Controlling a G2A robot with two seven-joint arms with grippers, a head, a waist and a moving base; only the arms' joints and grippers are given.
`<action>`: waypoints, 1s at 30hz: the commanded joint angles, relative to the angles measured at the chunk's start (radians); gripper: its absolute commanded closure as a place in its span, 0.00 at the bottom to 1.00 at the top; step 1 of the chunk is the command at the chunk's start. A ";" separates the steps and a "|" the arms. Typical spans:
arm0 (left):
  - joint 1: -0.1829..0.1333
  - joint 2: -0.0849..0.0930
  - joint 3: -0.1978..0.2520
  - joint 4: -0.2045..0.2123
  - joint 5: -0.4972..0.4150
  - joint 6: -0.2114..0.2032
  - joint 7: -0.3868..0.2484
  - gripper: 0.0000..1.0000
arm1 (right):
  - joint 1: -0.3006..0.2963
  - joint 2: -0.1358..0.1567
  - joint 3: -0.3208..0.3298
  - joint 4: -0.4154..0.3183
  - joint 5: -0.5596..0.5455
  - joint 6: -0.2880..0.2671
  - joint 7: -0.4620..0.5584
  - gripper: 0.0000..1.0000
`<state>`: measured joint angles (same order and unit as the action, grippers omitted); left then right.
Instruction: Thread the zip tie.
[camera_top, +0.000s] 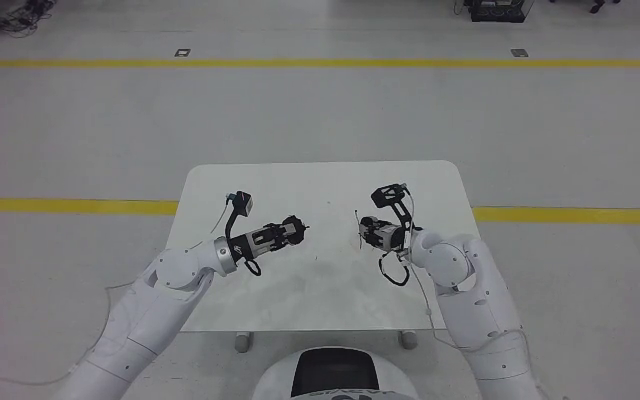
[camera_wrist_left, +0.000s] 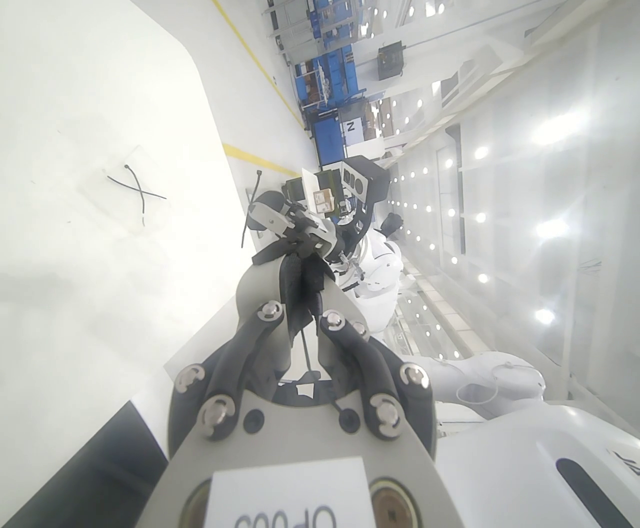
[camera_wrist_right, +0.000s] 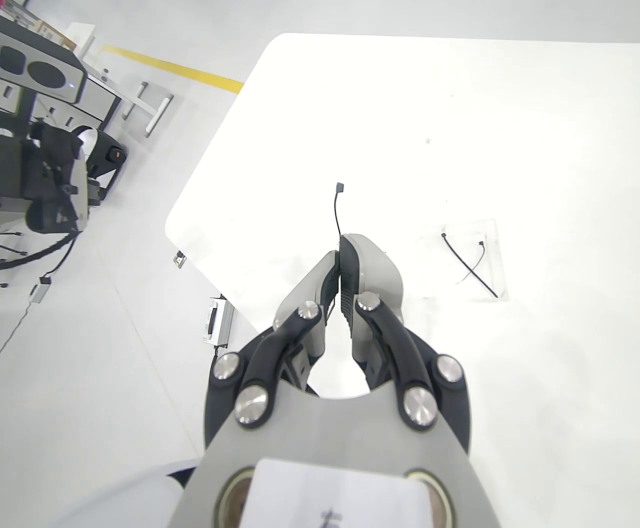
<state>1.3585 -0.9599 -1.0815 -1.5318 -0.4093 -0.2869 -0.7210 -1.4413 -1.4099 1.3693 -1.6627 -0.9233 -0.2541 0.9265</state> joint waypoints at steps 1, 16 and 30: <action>0.000 0.000 0.000 0.000 0.000 0.000 0.000 1.00 | 0.000 0.000 0.000 0.000 0.000 0.000 0.000 1.00; 0.000 0.000 0.000 0.000 0.000 0.000 0.000 1.00 | -0.032 0.011 0.034 -0.041 0.036 -0.045 -0.050 1.00; 0.000 0.000 0.000 0.000 0.000 0.000 0.000 1.00 | -0.089 0.111 0.072 -0.227 0.396 -0.086 0.028 1.00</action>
<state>1.3585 -0.9599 -1.0815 -1.5318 -0.4093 -0.2869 -0.7210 -1.5295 -1.3087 1.4439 -1.8833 -0.5509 -0.3399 0.9547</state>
